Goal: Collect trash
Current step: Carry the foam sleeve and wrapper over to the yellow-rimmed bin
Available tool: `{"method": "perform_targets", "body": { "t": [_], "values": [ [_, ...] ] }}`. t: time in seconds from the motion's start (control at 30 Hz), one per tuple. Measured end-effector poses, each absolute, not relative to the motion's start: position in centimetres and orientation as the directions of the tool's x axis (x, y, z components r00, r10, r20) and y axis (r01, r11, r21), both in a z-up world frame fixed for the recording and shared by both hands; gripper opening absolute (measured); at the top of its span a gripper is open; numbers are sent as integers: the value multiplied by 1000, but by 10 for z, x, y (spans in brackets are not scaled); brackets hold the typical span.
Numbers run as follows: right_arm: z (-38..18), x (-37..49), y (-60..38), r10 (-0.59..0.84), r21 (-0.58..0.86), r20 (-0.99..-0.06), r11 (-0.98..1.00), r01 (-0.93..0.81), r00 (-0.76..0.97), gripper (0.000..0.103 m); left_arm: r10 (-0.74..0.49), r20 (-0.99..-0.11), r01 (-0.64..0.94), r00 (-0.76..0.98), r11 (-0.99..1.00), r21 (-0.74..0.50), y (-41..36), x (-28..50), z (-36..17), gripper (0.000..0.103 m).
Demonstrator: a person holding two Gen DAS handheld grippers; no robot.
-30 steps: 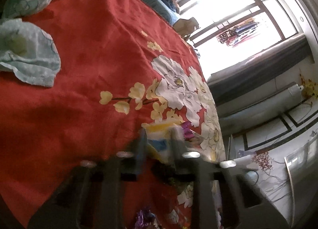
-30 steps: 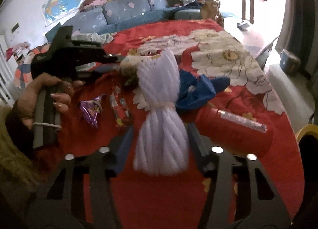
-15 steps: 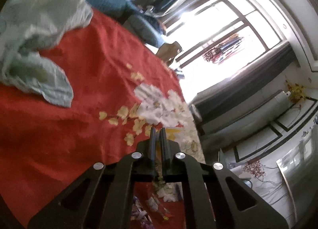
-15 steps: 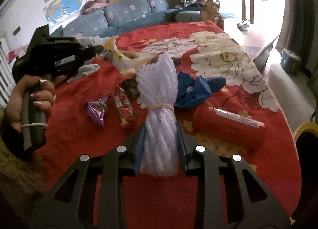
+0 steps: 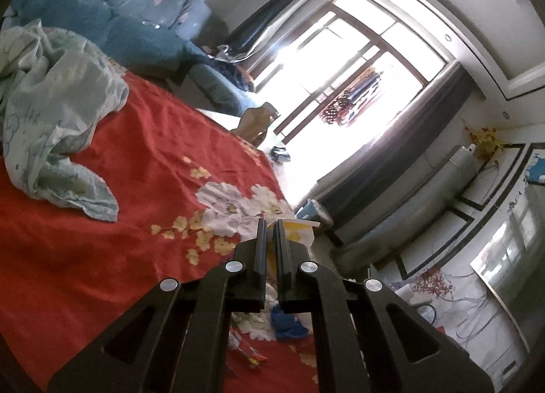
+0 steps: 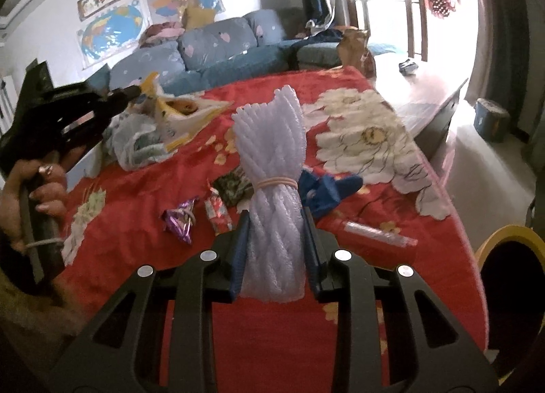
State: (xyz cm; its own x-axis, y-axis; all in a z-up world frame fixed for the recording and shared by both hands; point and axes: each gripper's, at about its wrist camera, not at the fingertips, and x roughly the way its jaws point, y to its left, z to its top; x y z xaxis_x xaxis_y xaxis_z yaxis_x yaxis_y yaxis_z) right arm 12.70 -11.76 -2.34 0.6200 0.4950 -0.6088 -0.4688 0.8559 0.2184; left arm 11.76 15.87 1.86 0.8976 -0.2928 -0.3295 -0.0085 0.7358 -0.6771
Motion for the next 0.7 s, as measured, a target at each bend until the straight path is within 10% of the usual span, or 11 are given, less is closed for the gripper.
{"method": "perform_targets", "body": {
  "t": [0.7],
  "values": [
    [15,133,-188,421,247,-528,907,-341,737,23,-404,-324,170,856,810,-561,71,114,46,4]
  ]
}}
